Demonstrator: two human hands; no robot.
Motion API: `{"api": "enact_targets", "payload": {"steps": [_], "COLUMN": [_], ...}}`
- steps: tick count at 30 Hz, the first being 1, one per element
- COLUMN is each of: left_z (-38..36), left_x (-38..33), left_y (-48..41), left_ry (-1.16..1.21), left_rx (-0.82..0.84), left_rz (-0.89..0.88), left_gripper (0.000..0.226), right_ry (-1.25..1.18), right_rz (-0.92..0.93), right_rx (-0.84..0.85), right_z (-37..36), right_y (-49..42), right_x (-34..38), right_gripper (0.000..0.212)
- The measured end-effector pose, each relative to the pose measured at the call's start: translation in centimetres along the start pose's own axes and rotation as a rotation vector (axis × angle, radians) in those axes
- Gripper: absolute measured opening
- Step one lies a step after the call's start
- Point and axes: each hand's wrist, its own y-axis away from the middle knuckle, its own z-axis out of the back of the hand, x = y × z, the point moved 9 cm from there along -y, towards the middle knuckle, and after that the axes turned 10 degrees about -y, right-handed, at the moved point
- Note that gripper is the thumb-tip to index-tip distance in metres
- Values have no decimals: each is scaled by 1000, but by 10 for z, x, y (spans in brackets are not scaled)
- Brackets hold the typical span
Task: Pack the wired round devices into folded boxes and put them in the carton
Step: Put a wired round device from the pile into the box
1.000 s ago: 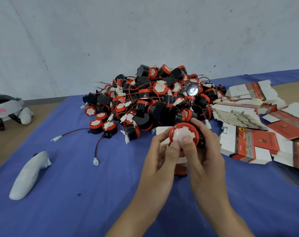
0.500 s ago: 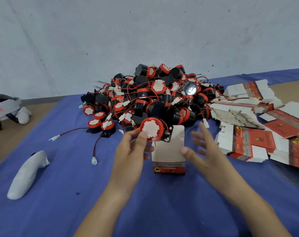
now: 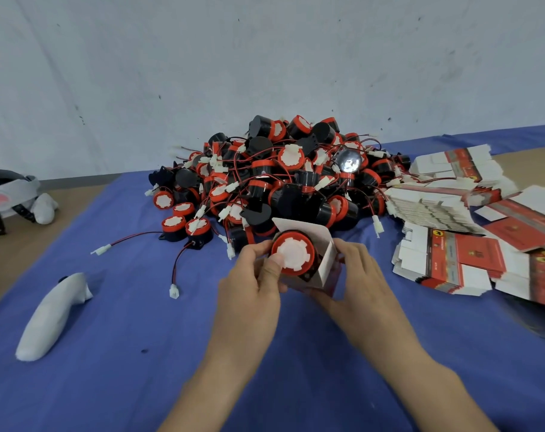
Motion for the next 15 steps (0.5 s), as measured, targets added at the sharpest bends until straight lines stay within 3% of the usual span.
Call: {"api": "enact_targets", "payload": {"steps": [7,11,15], "left_z": [-11,-19,-27], "left_x": [7,11,10], "left_y": [3,3,2], "left_ry": [-232,-477,-722], "left_rx": [38,107,152], "left_rz": [-41,-96,-136], "left_gripper": [16,30,35], "right_ry": [-21,-9,-30], "right_rz": [64,33,-30], "right_rx": [-88,22,107], "right_z": [-7,-17,-24], "right_y": [5,7,7], "right_x": [12,6,-4], "right_gripper": [74,64,73]}}
